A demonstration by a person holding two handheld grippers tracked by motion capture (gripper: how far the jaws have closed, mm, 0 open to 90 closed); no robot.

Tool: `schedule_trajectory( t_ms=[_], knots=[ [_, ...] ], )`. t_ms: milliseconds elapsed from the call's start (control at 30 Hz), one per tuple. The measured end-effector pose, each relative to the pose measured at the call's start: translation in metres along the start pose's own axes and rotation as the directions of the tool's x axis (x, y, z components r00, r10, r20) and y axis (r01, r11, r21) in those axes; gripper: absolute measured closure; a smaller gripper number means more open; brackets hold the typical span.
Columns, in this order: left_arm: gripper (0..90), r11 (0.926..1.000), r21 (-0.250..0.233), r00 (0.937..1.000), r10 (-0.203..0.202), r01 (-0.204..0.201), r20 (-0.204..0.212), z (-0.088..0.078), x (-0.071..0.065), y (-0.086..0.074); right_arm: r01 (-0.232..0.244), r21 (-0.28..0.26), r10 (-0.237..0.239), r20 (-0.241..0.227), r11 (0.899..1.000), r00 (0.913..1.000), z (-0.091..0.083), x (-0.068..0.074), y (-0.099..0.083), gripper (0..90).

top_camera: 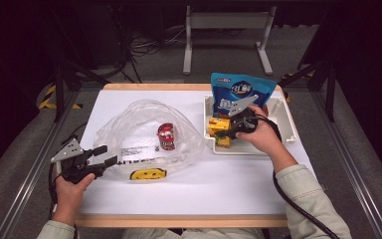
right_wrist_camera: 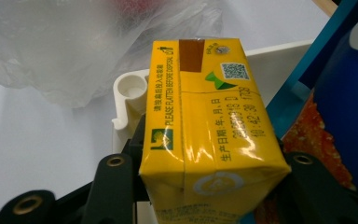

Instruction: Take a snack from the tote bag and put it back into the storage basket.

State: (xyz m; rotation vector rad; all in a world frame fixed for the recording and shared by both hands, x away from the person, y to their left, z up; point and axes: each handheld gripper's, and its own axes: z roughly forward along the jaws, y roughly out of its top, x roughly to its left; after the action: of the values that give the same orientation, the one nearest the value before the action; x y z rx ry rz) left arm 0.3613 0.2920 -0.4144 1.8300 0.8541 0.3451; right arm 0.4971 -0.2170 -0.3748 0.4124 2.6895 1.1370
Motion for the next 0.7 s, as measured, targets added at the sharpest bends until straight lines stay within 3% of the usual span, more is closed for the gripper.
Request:
schedule_trajectory(
  t_ms=[300, 433, 700],
  knots=[
    [36.7, 1.0, 0.001, 1.0, -0.003, 0.003, 0.0, 0.0001, -0.0004, 0.0, -0.006, -0.002, 0.006, -0.008, 1.0, 1.0, 0.0007, 0.0004, -0.0041, 55.2],
    [36.7, 1.0, 0.001, 1.0, -0.002, 0.002, 0.0, 0.0, -0.0003, 0.0001, -0.003, 0.031, 0.004, -0.016, 1.0, 0.9999, -0.0004, -0.0002, -0.0052, 54.4],
    [36.7, 1.0, -0.001, 1.0, -0.001, 0.001, 0.0, 0.0003, -0.0005, 0.0002, 0.009, 0.045, -0.009, 0.002, 0.999, 1.0, -0.0042, 0.0027, -0.0066, 44.1]
  ],
)
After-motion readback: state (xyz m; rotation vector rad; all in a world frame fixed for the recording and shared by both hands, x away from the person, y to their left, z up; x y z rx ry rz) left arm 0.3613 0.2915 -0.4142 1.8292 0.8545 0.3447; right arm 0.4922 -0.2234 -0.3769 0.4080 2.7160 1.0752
